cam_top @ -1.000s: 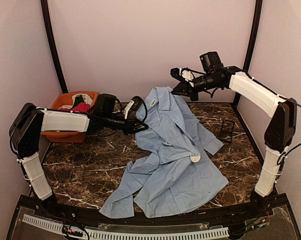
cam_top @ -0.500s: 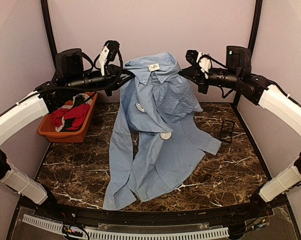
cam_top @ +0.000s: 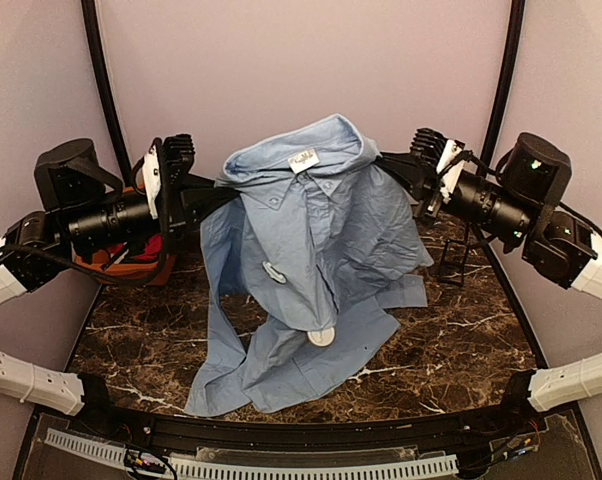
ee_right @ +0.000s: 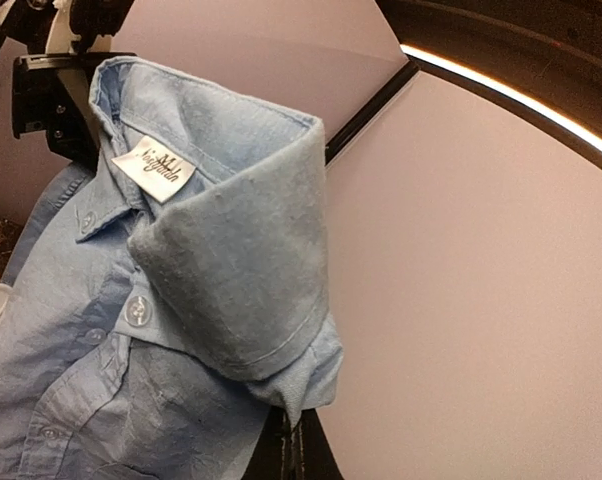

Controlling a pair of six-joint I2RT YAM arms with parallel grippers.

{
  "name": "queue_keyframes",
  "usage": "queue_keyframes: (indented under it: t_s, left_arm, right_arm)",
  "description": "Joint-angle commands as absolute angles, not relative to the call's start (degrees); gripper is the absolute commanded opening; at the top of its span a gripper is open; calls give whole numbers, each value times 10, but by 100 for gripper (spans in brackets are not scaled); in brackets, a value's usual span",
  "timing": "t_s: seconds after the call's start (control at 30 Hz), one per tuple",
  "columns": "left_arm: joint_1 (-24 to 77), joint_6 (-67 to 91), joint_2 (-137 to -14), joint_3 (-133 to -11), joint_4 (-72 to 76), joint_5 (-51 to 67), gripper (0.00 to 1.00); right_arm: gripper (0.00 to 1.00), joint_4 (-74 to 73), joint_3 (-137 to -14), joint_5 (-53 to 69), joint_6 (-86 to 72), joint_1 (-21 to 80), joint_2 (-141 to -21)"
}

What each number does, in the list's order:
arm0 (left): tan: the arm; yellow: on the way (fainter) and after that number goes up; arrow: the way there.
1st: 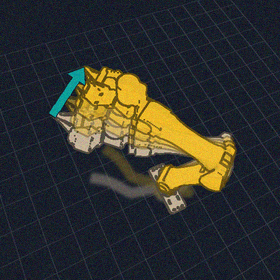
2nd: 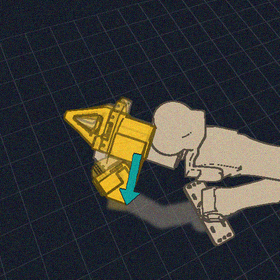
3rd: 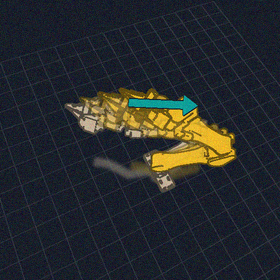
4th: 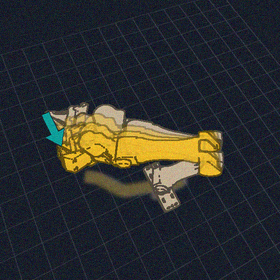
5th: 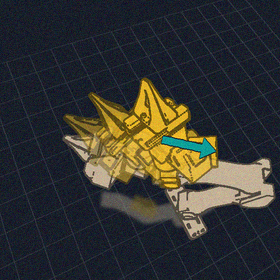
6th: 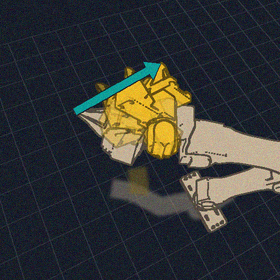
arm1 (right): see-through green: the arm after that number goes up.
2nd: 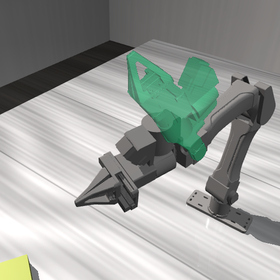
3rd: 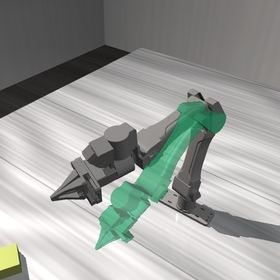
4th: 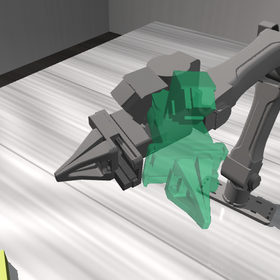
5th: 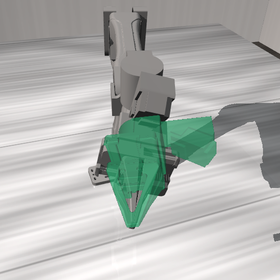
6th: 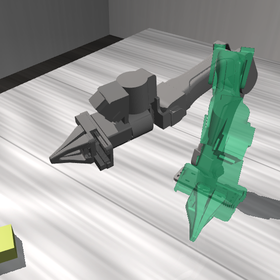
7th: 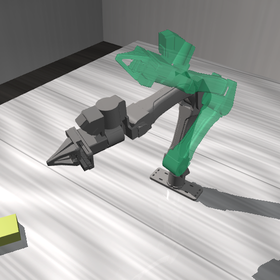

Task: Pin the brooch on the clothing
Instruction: Adjust the clothing with brooches at the center of the board.

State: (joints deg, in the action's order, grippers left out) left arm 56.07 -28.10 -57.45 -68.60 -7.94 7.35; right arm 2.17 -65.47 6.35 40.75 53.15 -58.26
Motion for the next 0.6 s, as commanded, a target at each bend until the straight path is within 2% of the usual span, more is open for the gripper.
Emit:
queue_keyframes:
  t_s: [0.0,0.13,0.27,0.47,0.57]
  left_arm:
    - [560,-359,-571,-694,-73,-37,1]
    - [562,-419,-616,-698,-29,-176,1]
    - [565,-466,-639,-696,37,-254,1]
    - [577,-494,-597,-691,47,-271,1]
    - [589,-497,-568,-694,34,-236,1]
  right_arm:
    - [0,125,-669,-150,474,551,-619]
    - [0,258,-672,-303,586,554,-690]
    - [0,352,-683,-359,654,555,-727]
    - [0,411,-661,-372,672,569,-683]
    - [0,403,-649,-351,674,593,-644]
